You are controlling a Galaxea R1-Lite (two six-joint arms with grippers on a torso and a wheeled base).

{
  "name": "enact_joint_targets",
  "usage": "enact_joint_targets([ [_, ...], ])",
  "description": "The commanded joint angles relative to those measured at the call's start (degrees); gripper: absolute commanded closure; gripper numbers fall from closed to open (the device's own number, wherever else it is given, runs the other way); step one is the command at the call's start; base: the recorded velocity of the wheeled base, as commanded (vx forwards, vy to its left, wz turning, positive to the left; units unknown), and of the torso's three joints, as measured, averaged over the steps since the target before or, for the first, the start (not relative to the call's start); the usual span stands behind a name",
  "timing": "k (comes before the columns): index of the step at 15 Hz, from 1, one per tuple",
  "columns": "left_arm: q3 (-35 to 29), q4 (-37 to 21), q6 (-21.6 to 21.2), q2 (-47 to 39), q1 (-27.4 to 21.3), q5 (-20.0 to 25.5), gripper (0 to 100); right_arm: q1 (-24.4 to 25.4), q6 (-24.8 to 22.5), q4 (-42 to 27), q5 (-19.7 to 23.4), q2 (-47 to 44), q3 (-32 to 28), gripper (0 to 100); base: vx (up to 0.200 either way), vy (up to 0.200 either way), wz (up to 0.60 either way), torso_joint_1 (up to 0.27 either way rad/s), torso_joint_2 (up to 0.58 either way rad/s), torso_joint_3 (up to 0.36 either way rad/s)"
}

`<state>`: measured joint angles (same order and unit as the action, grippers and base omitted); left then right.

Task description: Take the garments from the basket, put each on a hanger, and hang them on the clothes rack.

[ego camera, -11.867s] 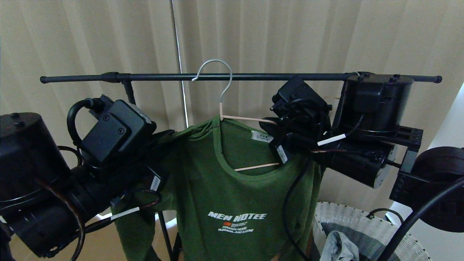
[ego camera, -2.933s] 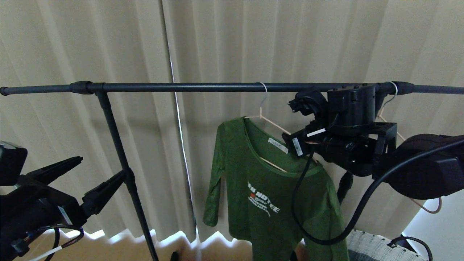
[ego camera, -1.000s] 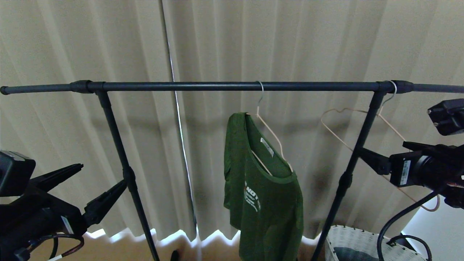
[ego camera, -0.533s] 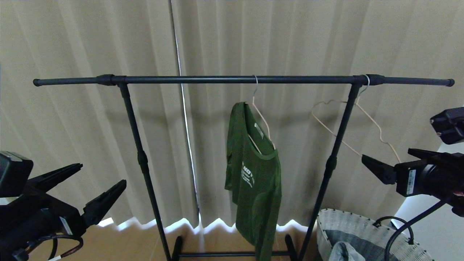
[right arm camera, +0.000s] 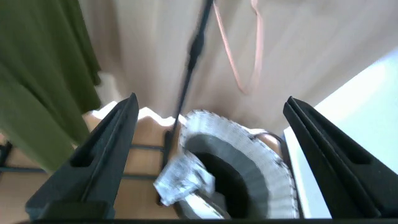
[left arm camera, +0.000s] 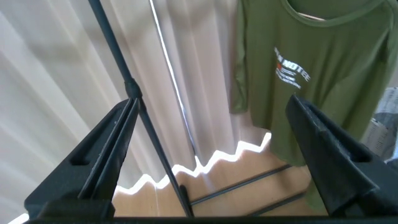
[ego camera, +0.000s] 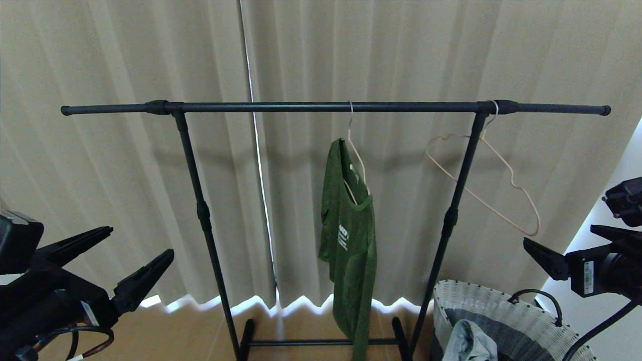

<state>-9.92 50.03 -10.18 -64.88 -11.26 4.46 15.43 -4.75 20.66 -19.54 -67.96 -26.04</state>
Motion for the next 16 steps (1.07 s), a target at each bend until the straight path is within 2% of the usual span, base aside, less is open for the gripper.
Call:
enact_joint_targets([
  [1, 0.08, -0.02, -0.02, 0.72, -0.07, 0.02, 0, -0.49, -0.17, 0.61, -0.06, 1.87, 2.66, 0, 0.000, 0.000, 0.00, 0.000, 0.00, 0.000],
  [6, 0.17, -0.02, 0.07, 0.98, 0.01, 0.02, 0, -1.99, -0.61, 0.61, -0.15, 4.15, 5.82, 0, 0.000, 0.000, 0.00, 0.000, 0.00, 0.000],
  [16, -0.01, -0.20, 0.25, 0.37, 0.01, 0.28, 0, -2.60, -1.13, 0.61, -0.41, 4.15, 6.09, 0, 0.000, 0.000, 0.00, 0.000, 0.00, 0.000],
])
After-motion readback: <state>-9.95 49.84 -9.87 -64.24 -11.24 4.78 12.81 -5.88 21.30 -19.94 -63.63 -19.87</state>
